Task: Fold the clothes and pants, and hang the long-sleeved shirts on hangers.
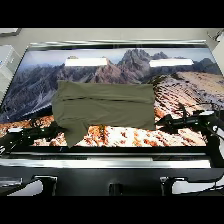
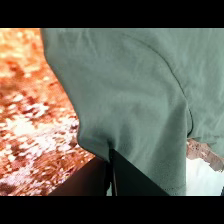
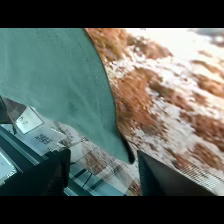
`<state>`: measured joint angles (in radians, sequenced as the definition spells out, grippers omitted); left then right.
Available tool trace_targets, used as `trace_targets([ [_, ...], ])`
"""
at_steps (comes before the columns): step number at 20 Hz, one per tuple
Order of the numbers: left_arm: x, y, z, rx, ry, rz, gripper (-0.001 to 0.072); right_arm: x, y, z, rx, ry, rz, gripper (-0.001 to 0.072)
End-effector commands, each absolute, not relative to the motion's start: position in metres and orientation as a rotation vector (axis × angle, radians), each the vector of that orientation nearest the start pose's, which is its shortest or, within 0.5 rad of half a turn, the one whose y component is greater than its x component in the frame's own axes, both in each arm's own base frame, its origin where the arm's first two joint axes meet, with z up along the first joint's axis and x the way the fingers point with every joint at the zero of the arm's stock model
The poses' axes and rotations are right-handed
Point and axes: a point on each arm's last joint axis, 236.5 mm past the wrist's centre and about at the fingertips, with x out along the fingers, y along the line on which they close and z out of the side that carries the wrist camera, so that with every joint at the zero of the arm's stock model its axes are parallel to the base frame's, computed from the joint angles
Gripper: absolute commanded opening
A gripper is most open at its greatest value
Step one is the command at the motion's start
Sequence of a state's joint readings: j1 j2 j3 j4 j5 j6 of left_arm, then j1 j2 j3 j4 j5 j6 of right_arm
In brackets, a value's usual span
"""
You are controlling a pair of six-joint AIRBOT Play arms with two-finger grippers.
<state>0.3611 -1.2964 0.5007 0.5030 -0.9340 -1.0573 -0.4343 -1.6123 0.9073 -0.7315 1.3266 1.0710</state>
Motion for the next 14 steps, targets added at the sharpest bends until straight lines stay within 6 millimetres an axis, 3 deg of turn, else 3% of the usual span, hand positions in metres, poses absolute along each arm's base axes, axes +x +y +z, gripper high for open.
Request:
trace_targets([
  [1,0.308,-0.062,-0.103,-1.018,1.233,-0.172,0.0017,0.321,0.048,-0.102,0.916,1.504,0.431,0.0445],
  [3,0.308,-0.062,-0.103,-1.019,1.233,-0.172,0.0017,0.323,0.060,-0.109,0.860,1.520,0.428,0.0407],
  [6,0.308,-0.062,-0.103,-1.018,1.233,-0.172,0.0017,0.326,0.066,-0.113,0.836,1.522,0.408,0.0242],
  [8,0.308,-0.062,-0.103,-1.020,1.234,-0.175,0.0017,0.327,0.065,-0.112,0.834,1.516,0.405,0.0048],
  [11,0.306,-0.066,-0.100,-1.022,1.245,-0.201,0.0016,0.328,0.066,-0.102,0.824,1.500,0.422,0.0031],
  [14,0.309,-0.070,-0.087,-1.011,1.238,-0.249,0.0015,0.320,0.072,-0.079,0.800,1.495,0.486,0.0030],
])
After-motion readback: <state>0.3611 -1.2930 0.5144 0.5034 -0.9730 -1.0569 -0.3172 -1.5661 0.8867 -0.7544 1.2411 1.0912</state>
